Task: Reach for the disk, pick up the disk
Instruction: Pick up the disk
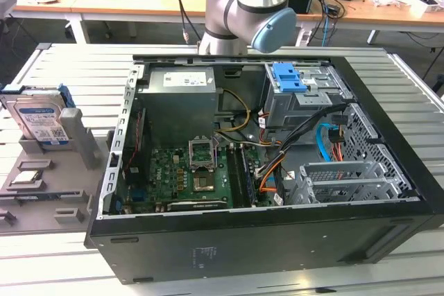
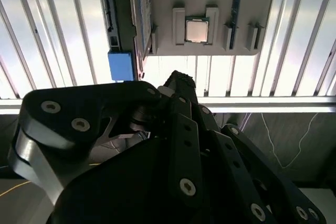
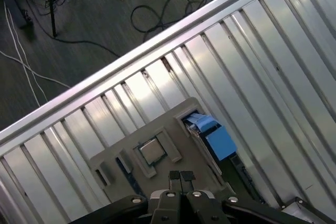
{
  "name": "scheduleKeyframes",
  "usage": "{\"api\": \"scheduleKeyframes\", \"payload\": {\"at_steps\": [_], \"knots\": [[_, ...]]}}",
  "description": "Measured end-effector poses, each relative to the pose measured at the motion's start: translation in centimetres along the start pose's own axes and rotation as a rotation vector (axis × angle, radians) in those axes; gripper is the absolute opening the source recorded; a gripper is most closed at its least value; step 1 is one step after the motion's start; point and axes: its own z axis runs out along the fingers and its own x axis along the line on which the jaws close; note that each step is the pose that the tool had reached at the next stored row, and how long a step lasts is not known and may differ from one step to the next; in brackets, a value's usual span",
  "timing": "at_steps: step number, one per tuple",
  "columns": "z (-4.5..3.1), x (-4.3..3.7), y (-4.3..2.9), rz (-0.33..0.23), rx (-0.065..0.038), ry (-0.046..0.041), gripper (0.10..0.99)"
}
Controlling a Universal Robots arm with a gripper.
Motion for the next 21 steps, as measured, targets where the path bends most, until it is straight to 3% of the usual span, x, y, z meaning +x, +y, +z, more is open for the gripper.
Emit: {"api": "scheduleKeyframes", "payload": {"at_steps": [21], "knots": [[0.0,0.0,0.0,-0.235,0.0,0.009,0.106]]}}
